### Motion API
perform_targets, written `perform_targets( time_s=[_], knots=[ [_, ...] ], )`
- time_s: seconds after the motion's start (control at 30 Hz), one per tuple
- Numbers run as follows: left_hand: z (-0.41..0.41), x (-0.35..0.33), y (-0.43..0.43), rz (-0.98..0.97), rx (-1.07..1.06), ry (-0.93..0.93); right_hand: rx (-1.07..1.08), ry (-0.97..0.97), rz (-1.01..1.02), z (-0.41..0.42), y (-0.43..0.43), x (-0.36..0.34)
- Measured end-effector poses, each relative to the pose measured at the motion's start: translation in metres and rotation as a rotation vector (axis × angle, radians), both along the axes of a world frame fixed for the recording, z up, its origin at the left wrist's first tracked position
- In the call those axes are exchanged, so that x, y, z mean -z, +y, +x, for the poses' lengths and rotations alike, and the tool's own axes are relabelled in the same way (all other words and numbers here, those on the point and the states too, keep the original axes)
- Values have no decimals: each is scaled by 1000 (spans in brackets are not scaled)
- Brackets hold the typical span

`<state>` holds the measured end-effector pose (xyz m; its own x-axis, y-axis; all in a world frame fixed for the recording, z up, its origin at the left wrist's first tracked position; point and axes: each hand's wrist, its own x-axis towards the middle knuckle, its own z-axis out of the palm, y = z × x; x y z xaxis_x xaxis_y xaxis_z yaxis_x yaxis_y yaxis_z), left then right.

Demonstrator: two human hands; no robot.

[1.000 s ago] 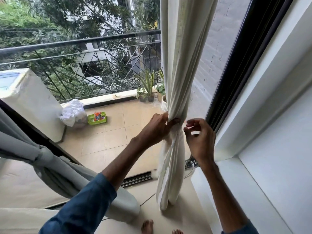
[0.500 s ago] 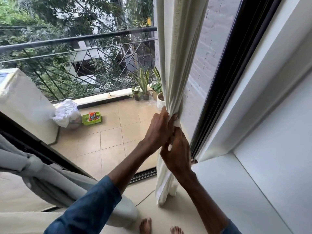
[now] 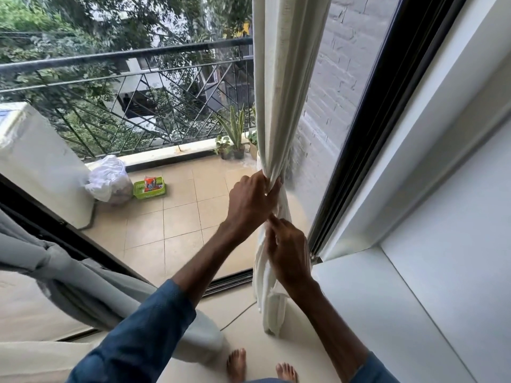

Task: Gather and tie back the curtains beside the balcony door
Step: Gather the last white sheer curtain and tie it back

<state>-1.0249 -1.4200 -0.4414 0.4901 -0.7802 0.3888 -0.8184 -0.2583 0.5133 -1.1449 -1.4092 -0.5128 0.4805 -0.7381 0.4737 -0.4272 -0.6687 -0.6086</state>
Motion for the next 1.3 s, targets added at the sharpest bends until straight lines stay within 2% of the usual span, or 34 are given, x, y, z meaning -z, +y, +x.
perform_targets(
  time_s=[0.07,0.27,0.47,0.63,0.83,0.9,1.0,1.03,1.17,1.3],
  knots=[
    [1,1,2,3,3,6,4,29,14,0,2,1],
    [21,6,4,65,47,58,27,-56,52,-21,-19,-8],
    [33,5,4,79,180,168,-16,-43,148,-47,-51,-17],
    [43,4,8,123,369,469,-13,35,198,-59,-78,-20],
    [39,-6,14,254,667,696,15,66,185,-45,-99,-36],
    [35,-10,14,271,730,630,-20,90,165,-36,-98,-44],
    [32,-11,13,241,803,316,-85,106,167,-21,-99,-45],
    [30,-13,13,222,818,269,-107,83,205,-17,-98,-46],
    [24,-17,15,214,780,253,-176,40,278,-9,-92,-49],
    [31,-10,15,352,650,238,-246,101,512,-3,-94,-35]
  ],
)
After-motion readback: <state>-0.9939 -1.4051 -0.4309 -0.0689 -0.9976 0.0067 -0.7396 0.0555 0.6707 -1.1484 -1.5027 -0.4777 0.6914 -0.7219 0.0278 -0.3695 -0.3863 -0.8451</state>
